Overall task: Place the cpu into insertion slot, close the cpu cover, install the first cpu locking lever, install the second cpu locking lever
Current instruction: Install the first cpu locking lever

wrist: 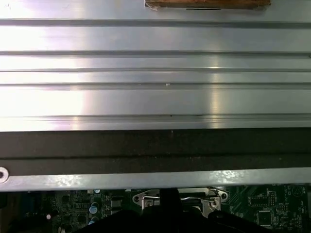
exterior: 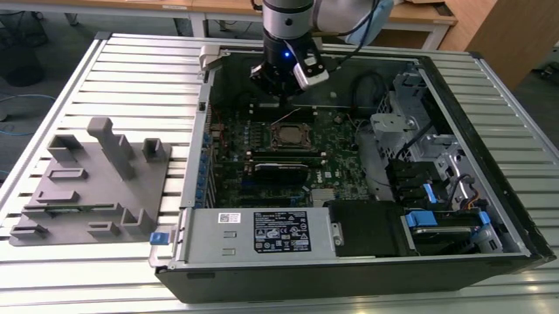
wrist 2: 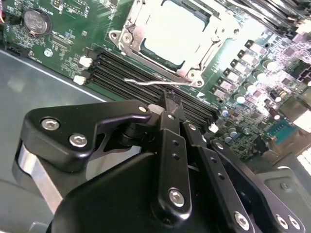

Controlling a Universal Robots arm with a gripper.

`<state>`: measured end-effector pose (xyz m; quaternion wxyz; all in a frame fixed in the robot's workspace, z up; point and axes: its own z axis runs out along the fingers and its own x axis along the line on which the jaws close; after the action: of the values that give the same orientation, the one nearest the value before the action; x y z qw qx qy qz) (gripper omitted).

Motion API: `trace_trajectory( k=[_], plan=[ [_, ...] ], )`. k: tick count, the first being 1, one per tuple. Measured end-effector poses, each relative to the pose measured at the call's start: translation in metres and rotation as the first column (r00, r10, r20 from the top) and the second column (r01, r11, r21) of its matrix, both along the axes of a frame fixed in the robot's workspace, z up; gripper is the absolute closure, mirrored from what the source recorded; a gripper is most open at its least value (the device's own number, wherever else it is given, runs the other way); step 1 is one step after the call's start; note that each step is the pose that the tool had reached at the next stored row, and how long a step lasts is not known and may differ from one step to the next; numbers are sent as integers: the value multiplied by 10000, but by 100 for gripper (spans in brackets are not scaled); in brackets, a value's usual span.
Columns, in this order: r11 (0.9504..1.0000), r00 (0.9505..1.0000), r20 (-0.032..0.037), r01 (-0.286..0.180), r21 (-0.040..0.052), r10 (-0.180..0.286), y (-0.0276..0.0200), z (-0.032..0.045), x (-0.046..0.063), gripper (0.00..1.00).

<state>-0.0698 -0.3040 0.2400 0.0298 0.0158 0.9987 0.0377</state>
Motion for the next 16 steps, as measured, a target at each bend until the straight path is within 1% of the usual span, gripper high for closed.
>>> trace_trajectory(
  k=[3, 10, 13, 16],
  plan=[
    [10000, 10000, -1, 0, -1, 0, 0, -14, 37, 89],
    [10000, 10000, -1, -1, -2, 1, 0, -90, 52, 89],
    [10000, 10000, -1, -1, -2, 1, 0, -100, 80, 89],
    [10000, 10000, -2, 1, -2, -1, 0, -101, 85, 89]
  ],
)
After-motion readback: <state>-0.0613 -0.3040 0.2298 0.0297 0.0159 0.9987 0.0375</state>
